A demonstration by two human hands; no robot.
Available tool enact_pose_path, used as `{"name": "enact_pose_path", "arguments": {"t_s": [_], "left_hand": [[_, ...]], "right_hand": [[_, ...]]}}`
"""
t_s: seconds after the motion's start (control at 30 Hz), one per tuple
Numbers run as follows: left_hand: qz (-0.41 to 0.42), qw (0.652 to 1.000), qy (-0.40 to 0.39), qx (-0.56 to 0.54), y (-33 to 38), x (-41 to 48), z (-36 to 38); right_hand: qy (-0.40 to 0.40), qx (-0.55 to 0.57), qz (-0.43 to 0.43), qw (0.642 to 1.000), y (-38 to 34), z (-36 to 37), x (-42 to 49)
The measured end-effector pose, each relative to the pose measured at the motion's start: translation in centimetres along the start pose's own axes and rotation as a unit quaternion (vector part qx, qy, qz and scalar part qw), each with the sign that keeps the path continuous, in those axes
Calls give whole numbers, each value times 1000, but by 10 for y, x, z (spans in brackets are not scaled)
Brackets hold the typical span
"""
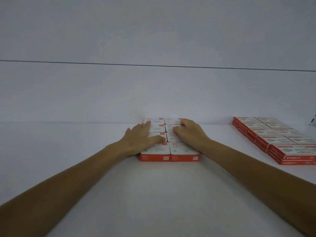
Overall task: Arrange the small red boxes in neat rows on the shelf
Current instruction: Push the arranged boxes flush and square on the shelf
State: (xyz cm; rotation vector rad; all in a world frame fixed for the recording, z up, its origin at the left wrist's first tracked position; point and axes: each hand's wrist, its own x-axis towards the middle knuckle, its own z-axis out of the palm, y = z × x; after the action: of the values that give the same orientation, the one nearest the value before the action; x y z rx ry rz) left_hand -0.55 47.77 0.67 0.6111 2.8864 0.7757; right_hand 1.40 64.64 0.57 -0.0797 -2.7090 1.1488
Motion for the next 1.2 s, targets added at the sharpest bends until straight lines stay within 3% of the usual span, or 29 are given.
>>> {"name": "enact_pose_path", "arguments": {"t_s": [0.33,0.47,0.67,0.83,1.2], "left_hand": [[13,1000,-5,16,-6,4,1],[41,997,53,31,-6,-8,-9],[89,995,-11,52,-16,-37,-10],[52,996,-39,61,-7,-31,2],[53,996,-19,73,-9,-29,9]], "right_hand": [[3,-21,7,1000,-1,-1,3],[-26,-25,16,999,-3,-11,-6],[-65,-2,-1,998,4,-23,-35],[-51,17,-3,999,-3,-14,-39],[-27,-36,-31,999,-4,-8,-36]]}}
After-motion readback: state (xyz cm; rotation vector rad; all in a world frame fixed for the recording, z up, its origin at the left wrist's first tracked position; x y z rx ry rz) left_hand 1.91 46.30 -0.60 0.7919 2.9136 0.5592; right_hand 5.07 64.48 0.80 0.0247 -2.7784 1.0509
